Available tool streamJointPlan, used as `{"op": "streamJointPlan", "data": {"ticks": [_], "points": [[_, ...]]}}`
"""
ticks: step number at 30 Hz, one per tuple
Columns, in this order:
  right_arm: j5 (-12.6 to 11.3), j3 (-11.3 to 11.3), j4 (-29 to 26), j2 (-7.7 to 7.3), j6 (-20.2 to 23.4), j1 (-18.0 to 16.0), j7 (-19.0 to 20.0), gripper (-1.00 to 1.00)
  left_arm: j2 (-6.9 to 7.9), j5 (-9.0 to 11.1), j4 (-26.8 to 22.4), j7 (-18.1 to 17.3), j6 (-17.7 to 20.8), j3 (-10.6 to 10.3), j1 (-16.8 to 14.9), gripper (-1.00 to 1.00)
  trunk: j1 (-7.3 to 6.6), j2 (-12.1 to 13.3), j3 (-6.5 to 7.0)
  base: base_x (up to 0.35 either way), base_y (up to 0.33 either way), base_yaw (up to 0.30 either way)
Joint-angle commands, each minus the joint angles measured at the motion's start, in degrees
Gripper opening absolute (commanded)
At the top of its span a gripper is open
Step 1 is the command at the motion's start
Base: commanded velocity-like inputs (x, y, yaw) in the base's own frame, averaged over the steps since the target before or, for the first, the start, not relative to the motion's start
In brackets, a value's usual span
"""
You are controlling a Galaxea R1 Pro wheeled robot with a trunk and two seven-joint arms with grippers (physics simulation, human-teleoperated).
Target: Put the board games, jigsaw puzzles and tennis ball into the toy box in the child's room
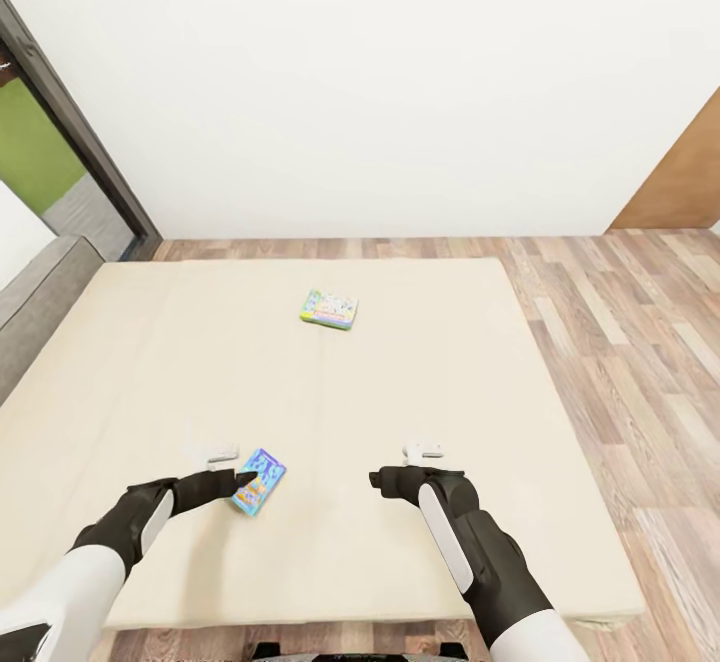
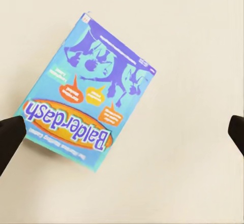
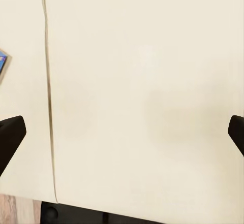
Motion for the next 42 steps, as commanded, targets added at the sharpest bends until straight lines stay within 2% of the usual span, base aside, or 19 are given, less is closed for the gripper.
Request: {"op": "streamJointPlan", "data": {"ticks": [1, 6, 13, 18, 22, 25, 31, 42], "points": [[-0.60, 0.09, -0.08, -0.01, 0.17, -0.04, -0.55, 1.00, -0.03, -0.23, -0.69, -1.07, 0.84, 0.49, -0.03, 1.00, 0.03, -0.10, -0.18, 0.000, 0.000, 0.000], [-0.60, 0.16, -0.32, -0.03, 0.19, -0.04, -0.47, 1.00, 0.69, -0.07, -3.63, -3.23, 3.62, 0.79, -0.04, 1.00, 0.03, -0.10, -0.64, 0.000, 0.000, 0.000], [-0.60, 0.21, -0.57, -0.02, 0.22, -0.01, -0.32, 1.00, 1.83, -0.02, -5.29, -2.41, 7.49, 1.02, -0.37, 1.00, 0.03, -0.10, -1.28, 0.000, 0.000, 0.000], [-0.59, 0.22, -0.63, -0.01, 0.22, 0.02, -0.30, 1.00, 1.77, -0.05, -6.04, 3.11, 7.90, 1.04, -1.35, 1.00, 0.03, -0.10, -1.74, 0.000, 0.000, 0.000], [-0.59, 0.22, -0.60, -0.01, 0.22, -0.01, -0.36, 1.00, 1.50, 0.11, -6.24, 11.20, 7.37, 1.02, -1.69, 1.00, 0.03, -0.10, -2.11, 0.000, 0.000, 0.000], [-0.59, 0.25, -0.58, -0.01, 0.22, 0.00, -0.42, 1.00, 1.51, 0.22, -6.30, 14.62, 6.77, 0.99, -1.76, 1.00, 0.03, -0.10, -2.39, 0.000, 0.000, 0.000], [-0.53, 0.23, -0.59, -0.01, 0.22, -0.02, -0.46, 1.00, 1.51, 0.28, -6.33, 16.51, 6.01, 1.04, -1.80, 1.00, 0.03, -0.10, -2.94, 0.000, 0.000, 0.000], [-0.49, 0.24, -0.91, -0.11, 0.25, 0.00, -0.25, 1.00, 0.49, 0.27, -6.34, 16.96, 4.70, 0.96, -1.80, 1.00, 0.03, -0.10, -3.95, 0.000, 0.000, 0.000]]}}
